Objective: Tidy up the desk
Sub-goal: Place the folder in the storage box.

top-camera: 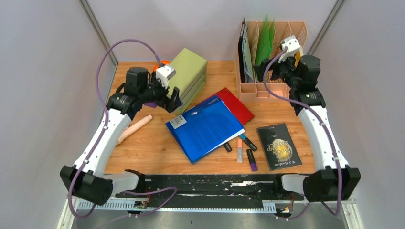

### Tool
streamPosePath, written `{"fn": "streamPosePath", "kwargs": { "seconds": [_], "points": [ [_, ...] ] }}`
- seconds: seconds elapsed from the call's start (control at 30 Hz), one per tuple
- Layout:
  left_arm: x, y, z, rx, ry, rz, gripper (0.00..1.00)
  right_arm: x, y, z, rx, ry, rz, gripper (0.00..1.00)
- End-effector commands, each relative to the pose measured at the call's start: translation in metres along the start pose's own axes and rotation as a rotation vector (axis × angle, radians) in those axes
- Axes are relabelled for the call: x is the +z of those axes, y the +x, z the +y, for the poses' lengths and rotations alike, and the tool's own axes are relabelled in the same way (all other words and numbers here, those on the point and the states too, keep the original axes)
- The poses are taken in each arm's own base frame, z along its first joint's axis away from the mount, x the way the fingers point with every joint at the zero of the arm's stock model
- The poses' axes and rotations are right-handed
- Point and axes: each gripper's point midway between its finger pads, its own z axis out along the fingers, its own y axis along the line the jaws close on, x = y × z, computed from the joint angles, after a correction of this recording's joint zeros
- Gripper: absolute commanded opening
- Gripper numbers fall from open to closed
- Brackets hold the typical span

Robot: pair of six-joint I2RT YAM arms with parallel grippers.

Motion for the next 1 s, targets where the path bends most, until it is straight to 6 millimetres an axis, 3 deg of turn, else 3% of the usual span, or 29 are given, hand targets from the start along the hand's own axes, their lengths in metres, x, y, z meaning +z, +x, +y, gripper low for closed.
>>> {"fn": "streamPosePath", "kwargs": {
  "seconds": [0.0, 0.13, 0.23, 0.4, 0.63, 0.97],
  "points": [
    [-0.024, 0.049, 0.002, 0.149, -0.029, 0.133, 1.0, -0.035, 0.052, 0.075, -0.006, -0.307, 0.169, 1.0],
    [-0.032, 0.089, -0.003, 0.193, -0.001, 0.244, 1.0, -0.06, 0.09, 0.132, -0.11, -0.474, 0.233, 1.0],
    [-0.028, 0.117, -0.001, 0.196, 0.022, 0.336, 1.0, -0.07, 0.125, 0.17, -0.169, -0.575, 0.3, 1.0],
    [-0.005, 0.15, 0.012, 0.167, 0.033, 0.447, 1.0, -0.067, 0.176, 0.205, -0.254, -0.644, 0.394, 0.98],
    [0.029, 0.172, 0.029, 0.131, 0.013, 0.473, 1.0, -0.058, 0.214, 0.223, -0.232, -0.664, 0.438, 0.96],
    [0.043, 0.179, 0.054, 0.092, -0.026, 0.405, 1.0, -0.055, 0.253, 0.223, -0.234, -0.647, 0.489, 0.93]
  ]
}}
